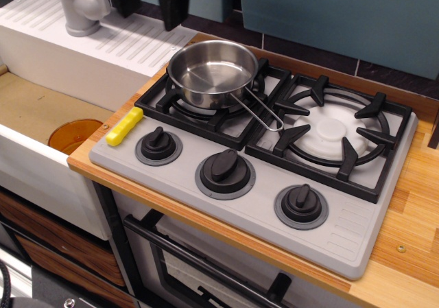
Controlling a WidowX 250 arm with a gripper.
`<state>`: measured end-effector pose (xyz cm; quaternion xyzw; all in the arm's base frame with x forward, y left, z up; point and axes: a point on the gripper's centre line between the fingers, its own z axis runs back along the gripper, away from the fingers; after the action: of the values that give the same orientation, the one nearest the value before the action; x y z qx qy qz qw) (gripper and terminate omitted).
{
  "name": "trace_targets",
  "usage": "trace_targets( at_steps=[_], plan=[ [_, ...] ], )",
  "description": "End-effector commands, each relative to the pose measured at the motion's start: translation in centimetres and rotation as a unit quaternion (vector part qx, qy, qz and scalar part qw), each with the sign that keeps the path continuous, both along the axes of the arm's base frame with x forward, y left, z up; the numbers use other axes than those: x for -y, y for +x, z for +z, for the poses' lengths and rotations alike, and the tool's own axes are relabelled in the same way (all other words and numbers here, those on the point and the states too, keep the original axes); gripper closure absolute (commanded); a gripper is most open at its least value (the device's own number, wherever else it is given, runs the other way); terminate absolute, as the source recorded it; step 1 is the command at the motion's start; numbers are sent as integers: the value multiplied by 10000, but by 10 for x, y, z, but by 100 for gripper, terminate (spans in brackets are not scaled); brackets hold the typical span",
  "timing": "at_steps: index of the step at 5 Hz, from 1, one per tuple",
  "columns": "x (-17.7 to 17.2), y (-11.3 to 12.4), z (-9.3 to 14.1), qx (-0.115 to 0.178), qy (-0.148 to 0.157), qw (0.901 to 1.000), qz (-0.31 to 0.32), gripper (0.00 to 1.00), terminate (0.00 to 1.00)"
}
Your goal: Put pot or pan on stove and put fry in pot or pan
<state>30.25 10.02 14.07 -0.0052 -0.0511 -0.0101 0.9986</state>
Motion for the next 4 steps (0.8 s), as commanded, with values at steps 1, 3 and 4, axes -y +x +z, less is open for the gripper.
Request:
trace_targets(
  at_steps=[1,3,4],
  plan=[
    [-18,-15,1,504,220,9981,291,0,0],
    [-26,-19,-36,733,27,9969,277,0,0],
    [-26,-18,-55,906,-35,9956,237,0,0]
  ],
)
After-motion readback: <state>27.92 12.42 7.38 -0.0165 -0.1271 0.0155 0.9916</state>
